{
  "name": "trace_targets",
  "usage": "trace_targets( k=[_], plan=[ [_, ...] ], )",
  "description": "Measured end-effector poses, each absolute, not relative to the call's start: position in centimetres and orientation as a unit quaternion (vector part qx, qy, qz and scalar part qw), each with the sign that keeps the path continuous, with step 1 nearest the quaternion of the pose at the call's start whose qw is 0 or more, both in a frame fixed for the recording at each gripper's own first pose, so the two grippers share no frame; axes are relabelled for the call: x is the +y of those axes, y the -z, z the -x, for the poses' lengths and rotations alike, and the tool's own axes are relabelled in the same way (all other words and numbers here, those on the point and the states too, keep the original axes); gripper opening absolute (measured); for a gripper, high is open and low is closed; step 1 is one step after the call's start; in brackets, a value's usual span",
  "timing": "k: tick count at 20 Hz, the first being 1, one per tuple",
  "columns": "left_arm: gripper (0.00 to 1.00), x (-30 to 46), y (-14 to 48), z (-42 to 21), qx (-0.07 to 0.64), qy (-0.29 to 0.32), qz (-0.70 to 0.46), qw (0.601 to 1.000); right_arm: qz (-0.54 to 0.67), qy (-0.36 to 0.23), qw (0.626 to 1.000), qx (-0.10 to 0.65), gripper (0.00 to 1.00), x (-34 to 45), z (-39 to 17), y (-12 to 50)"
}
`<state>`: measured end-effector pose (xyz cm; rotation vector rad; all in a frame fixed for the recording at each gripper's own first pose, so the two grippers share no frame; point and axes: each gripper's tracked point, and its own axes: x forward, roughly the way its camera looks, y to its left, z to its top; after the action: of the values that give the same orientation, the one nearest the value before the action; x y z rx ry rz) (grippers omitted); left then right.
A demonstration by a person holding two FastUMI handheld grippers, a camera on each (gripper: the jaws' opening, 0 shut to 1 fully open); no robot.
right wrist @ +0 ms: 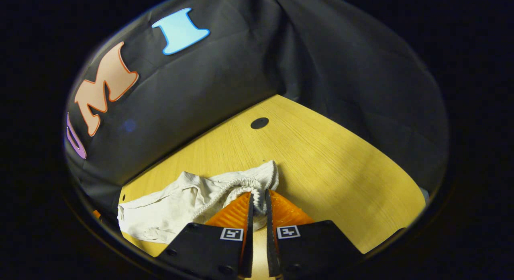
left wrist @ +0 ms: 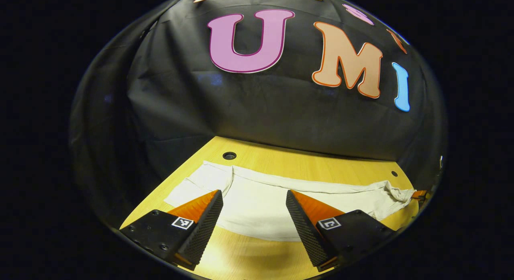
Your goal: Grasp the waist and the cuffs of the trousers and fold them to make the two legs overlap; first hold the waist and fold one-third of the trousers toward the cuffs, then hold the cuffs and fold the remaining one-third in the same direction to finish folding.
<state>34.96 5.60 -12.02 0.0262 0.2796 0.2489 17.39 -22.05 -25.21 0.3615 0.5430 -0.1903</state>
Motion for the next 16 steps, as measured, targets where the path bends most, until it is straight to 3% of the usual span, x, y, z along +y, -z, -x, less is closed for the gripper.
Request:
trace_targets(
  k=[8,16],
  plan=[
    [0.96,7.7,12.3,-33.8,0.136,-0.081,-0.003,0.987,-0.140,0.075,0.962,0.221,0.16,-16.1,-16.1,18.5],
    [0.96,14.0,12.6,-32.9,0.143,-0.056,-0.004,0.988,-0.066,0.013,0.983,0.171,0.16,-2.1,-15.7,11.7]
  ],
)
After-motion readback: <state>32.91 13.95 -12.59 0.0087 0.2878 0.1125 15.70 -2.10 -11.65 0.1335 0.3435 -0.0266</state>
